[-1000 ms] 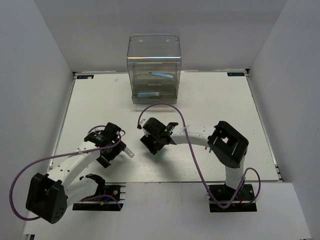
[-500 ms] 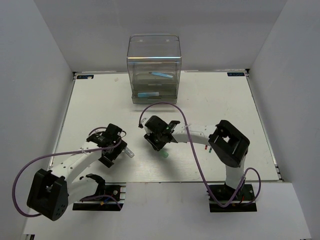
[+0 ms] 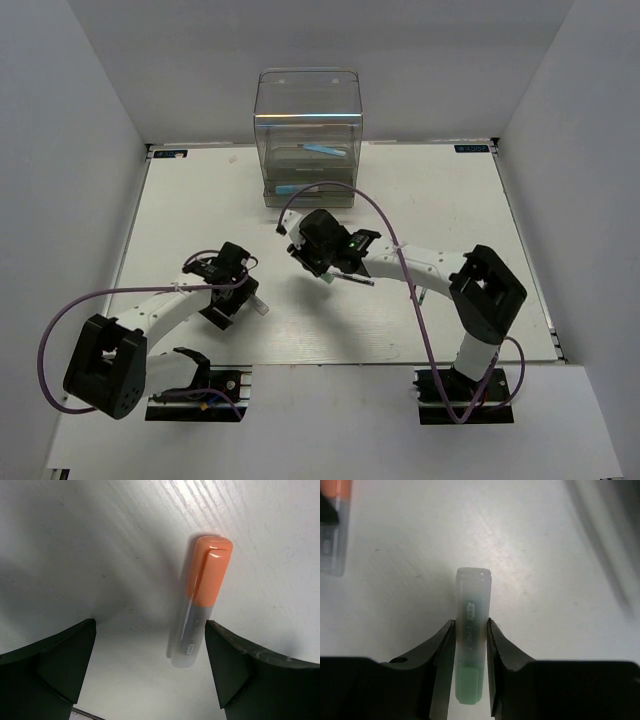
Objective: Sort the stationery into containers
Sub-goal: Place the stationery in the drawer.
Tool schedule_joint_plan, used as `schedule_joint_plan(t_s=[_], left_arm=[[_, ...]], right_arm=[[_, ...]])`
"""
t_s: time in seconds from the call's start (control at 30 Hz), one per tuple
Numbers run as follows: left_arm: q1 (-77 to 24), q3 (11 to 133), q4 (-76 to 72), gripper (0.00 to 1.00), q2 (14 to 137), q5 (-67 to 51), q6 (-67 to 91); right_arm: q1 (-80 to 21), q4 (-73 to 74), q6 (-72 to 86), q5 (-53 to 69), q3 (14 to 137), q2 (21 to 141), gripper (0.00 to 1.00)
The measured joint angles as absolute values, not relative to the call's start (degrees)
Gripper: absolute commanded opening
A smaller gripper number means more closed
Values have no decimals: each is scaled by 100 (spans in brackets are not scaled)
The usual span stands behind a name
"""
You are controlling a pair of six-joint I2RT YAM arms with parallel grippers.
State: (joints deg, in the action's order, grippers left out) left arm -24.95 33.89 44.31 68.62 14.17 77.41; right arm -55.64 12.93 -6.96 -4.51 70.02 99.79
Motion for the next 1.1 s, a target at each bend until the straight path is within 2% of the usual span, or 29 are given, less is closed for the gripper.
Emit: schedule_joint_plan(t_s=[0.17, 0.37, 0.4, 0.83, 1.1], left_arm=[[-2495, 3546, 4289, 100, 7094, 1415, 7745], [-2495, 3645, 4163, 100, 7303, 1387, 7745], [-2495, 3658, 4154, 100, 7325, 1380, 7743], [-2493, 3841, 4080, 93, 7607, 1258, 7741], [-2493, 3841, 4062, 92, 7607, 1240, 7758]], right_arm=[[-5172, 1070, -1365, -819, 7439, 10068, 8], [-4740, 497, -2626, -1022, 8141, 10304, 4], [-4685, 445, -2853, -985, 8217, 10322, 0], [-4329, 21, -5430, 224, 8436, 10840, 0], [-3951, -67, -6125, 580, 8744, 11325, 0]])
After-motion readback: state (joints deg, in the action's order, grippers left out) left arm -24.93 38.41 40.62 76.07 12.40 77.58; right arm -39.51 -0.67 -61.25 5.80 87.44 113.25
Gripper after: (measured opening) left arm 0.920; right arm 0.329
